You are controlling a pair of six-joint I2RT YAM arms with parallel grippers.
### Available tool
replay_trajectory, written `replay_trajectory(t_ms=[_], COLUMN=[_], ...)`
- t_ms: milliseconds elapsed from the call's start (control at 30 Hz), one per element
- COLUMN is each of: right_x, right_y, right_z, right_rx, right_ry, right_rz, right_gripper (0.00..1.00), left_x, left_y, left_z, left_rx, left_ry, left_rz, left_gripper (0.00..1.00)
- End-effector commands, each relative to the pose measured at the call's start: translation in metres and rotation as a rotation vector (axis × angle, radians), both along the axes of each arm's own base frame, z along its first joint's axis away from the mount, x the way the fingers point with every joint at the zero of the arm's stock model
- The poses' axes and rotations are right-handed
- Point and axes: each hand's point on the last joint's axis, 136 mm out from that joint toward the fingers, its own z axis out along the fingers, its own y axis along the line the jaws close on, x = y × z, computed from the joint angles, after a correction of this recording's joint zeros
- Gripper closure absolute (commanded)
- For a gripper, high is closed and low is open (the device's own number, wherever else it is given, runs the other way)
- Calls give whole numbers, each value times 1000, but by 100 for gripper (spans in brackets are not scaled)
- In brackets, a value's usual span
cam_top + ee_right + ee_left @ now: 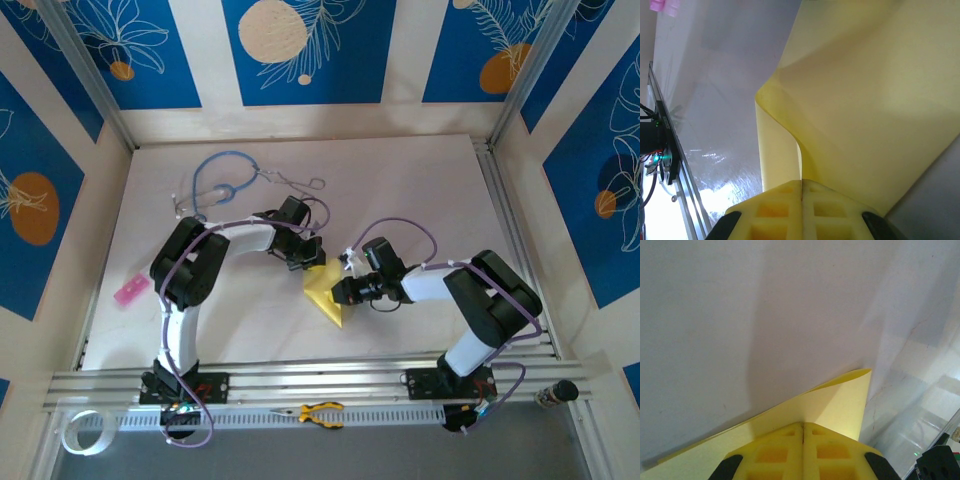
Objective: Fold a paper plane with a square sheet of paper (pick it up from the middle)
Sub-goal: Third fold the triangle at the center of the table.
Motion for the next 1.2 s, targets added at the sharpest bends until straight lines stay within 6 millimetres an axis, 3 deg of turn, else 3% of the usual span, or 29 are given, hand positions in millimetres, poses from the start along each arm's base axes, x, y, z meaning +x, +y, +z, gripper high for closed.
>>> replay_trajectory(t_ms=[0,733,833,967,1167], right_x=[-1,-3,-4,-3,3], right_y=[3,-1,-1,-3,-4], right_z=[0,-14,-15,-16,-17], right_rx=[-2,-34,-35,-41,-40], right_ry=[-1,14,15,19,21], right_rz=[14,11,13,6,-16], right_gripper=[98,98,98,98,98], left_x=[-11,-8,-3,9,26], left_y=[11,8,5,1,19], left_z=[-15,-12,-5,21,61], left_rx=[61,49,37,25,89], left_ry=[33,23,3,-71,-212], left_rz=[8,10,6,4,76], left_gripper=[96,95,91,84,66])
